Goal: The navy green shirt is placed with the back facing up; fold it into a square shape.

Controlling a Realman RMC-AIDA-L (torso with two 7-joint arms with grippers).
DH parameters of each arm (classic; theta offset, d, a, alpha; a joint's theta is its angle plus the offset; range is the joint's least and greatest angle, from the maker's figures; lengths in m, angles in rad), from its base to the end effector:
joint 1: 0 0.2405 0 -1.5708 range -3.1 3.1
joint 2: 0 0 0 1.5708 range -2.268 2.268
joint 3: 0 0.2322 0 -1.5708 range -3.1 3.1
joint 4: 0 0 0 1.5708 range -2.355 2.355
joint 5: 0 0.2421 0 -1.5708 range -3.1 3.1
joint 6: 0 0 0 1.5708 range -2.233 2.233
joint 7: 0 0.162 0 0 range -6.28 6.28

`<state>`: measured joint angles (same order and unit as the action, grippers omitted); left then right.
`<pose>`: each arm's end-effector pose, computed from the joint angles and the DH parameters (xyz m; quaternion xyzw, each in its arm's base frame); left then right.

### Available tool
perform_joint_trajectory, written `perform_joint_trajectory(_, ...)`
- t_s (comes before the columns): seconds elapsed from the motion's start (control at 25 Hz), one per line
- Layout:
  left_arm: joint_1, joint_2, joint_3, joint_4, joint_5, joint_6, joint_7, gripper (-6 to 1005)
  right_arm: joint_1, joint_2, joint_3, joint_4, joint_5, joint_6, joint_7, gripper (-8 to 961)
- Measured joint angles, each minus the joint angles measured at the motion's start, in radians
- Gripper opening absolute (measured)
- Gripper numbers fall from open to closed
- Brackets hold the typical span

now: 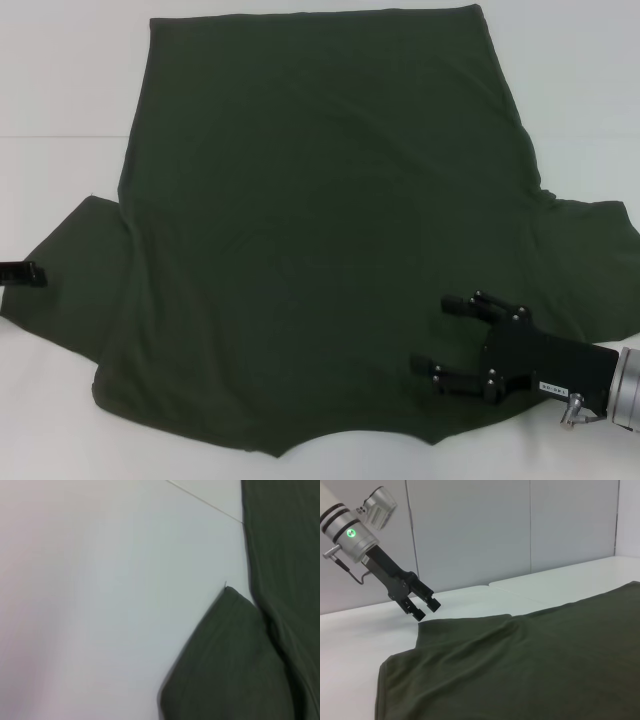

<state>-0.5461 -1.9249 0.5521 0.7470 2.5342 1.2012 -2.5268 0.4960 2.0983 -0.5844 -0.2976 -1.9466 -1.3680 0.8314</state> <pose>-0.3767 0.3843 0.1023 -0.6578 -0.6787 -0.0840 0.3155 0.2970 0.3163 -0.0696 -0.9329 0.1565 0.2439 0.2139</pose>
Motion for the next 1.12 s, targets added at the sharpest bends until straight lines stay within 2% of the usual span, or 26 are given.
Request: perform_joint_trajectory(1.12, -0.014, -0.016, 0.010, -0.051, 0.002, -0.055, 0.003, 904, 0.003, 0.000, 0.000, 0.003, 0.000, 0.001, 0.000, 947)
